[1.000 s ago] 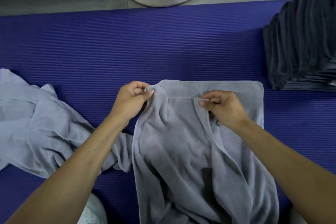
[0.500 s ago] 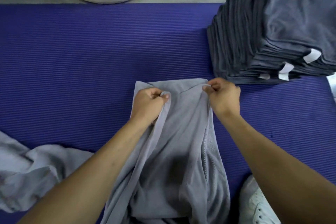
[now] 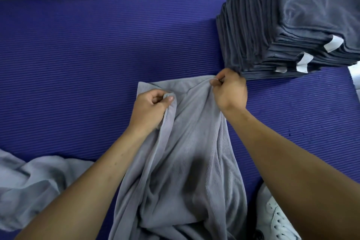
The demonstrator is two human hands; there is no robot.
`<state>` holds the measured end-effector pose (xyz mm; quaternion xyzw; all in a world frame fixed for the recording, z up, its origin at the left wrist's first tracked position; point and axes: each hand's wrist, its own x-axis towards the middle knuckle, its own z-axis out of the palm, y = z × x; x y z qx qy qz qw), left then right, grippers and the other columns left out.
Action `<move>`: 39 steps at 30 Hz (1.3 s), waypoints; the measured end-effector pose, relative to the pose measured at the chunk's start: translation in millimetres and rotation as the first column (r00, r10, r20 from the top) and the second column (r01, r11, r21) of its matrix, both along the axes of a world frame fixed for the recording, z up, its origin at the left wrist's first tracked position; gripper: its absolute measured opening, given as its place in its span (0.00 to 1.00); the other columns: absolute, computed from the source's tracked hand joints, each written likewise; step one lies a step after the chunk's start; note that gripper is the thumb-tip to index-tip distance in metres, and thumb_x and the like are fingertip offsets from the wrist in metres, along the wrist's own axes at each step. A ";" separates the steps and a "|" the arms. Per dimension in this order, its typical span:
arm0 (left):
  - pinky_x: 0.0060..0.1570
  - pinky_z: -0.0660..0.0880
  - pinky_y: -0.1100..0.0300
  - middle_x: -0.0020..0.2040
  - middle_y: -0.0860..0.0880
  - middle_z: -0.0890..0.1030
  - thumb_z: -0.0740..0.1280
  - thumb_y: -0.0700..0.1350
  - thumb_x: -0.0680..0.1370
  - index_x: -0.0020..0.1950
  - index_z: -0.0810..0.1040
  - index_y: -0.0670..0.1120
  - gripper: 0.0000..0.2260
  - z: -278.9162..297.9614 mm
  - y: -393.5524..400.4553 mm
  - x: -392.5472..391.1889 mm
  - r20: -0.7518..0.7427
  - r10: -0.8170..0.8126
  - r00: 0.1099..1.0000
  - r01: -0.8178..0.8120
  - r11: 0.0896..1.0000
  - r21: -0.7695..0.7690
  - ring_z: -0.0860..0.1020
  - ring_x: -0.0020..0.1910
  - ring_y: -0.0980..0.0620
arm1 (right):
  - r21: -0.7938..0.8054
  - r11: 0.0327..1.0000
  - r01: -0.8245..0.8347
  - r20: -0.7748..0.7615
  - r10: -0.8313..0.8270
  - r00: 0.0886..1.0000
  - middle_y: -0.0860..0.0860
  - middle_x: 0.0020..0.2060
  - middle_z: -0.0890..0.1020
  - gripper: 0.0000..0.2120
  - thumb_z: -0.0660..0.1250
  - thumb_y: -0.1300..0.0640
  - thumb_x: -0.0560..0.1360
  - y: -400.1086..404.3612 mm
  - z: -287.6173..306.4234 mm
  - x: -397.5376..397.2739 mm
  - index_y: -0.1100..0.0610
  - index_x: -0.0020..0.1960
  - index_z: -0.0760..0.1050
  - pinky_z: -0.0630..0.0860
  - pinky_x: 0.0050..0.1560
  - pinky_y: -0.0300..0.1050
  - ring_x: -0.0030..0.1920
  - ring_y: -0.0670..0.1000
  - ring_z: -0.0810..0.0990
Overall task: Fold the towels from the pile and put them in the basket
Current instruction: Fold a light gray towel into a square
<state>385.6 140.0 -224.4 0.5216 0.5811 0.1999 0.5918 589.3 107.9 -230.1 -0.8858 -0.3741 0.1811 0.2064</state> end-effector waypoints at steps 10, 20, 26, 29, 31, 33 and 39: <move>0.44 0.77 0.68 0.43 0.55 0.83 0.70 0.42 0.78 0.52 0.81 0.51 0.05 2.7 -8.6 -17.6 -0.130 0.068 0.989 -0.022 0.943 0.332 0.81 0.43 0.59 | 0.134 0.991 0.009 -0.133 0.009 0.991 0.46 0.32 0.82 0.06 0.71 0.53 0.76 -3.6 18.6 -7.9 0.55 0.43 0.79 0.81 0.43 0.47 0.36 0.47 0.81; 0.45 0.76 0.69 0.41 0.57 0.83 0.73 0.46 0.75 0.48 0.83 0.50 0.03 2.4 -3.4 -20.7 -0.284 0.007 0.959 0.119 0.898 0.424 0.81 0.42 0.61 | 0.162 0.986 -0.031 -0.253 0.072 0.965 0.46 0.30 0.82 0.07 0.72 0.52 0.76 -6.1 20.9 -33.3 0.54 0.42 0.78 0.80 0.38 0.47 0.32 0.46 0.80; 0.45 0.74 0.72 0.41 0.54 0.84 0.74 0.46 0.75 0.49 0.83 0.45 0.05 3.0 4.2 -17.0 -0.410 -0.064 0.910 0.248 0.877 0.412 0.81 0.41 0.59 | 0.139 0.990 -0.028 -0.277 0.066 0.959 0.46 0.32 0.83 0.08 0.72 0.51 0.76 -12.1 21.5 -31.8 0.54 0.43 0.78 0.80 0.38 0.46 0.34 0.46 0.81; 0.46 0.76 0.67 0.39 0.53 0.83 0.73 0.45 0.76 0.46 0.83 0.44 0.05 3.9 4.1 -13.4 -0.446 -0.062 0.893 0.261 0.879 0.399 0.81 0.39 0.57 | 0.128 0.991 -0.040 -0.274 0.074 0.959 0.45 0.31 0.82 0.08 0.71 0.51 0.76 -14.0 19.5 -33.5 0.54 0.43 0.78 0.78 0.34 0.43 0.32 0.45 0.80; 0.41 0.71 0.75 0.37 0.55 0.82 0.74 0.46 0.75 0.43 0.83 0.45 0.05 4.6 7.8 -12.5 -0.448 -0.072 0.891 0.250 0.902 0.353 0.79 0.37 0.60 | 0.130 0.990 -0.048 -0.267 0.081 0.960 0.46 0.30 0.82 0.08 0.71 0.51 0.76 -14.4 17.8 -34.4 0.53 0.42 0.77 0.76 0.32 0.42 0.30 0.44 0.79; 0.38 0.67 0.79 0.34 0.57 0.80 0.74 0.45 0.75 0.39 0.83 0.46 0.06 5.0 13.1 -12.6 -0.441 -0.090 0.893 0.243 0.921 0.305 0.77 0.35 0.63 | 0.135 0.990 -0.051 -0.268 0.086 0.960 0.46 0.29 0.82 0.08 0.71 0.52 0.76 -14.2 16.8 -34.5 0.53 0.42 0.77 0.76 0.32 0.41 0.29 0.45 0.79; 0.36 0.73 0.72 0.32 0.55 0.81 0.72 0.42 0.75 0.39 0.81 0.45 0.05 3.9 6.1 -21.9 -0.359 -0.063 0.931 0.199 0.912 0.358 0.79 0.33 0.59 | 0.143 0.988 -0.058 -0.265 0.095 0.960 0.46 0.28 0.81 0.08 0.71 0.51 0.76 -14.6 13.8 -32.6 0.53 0.41 0.77 0.77 0.34 0.43 0.28 0.45 0.78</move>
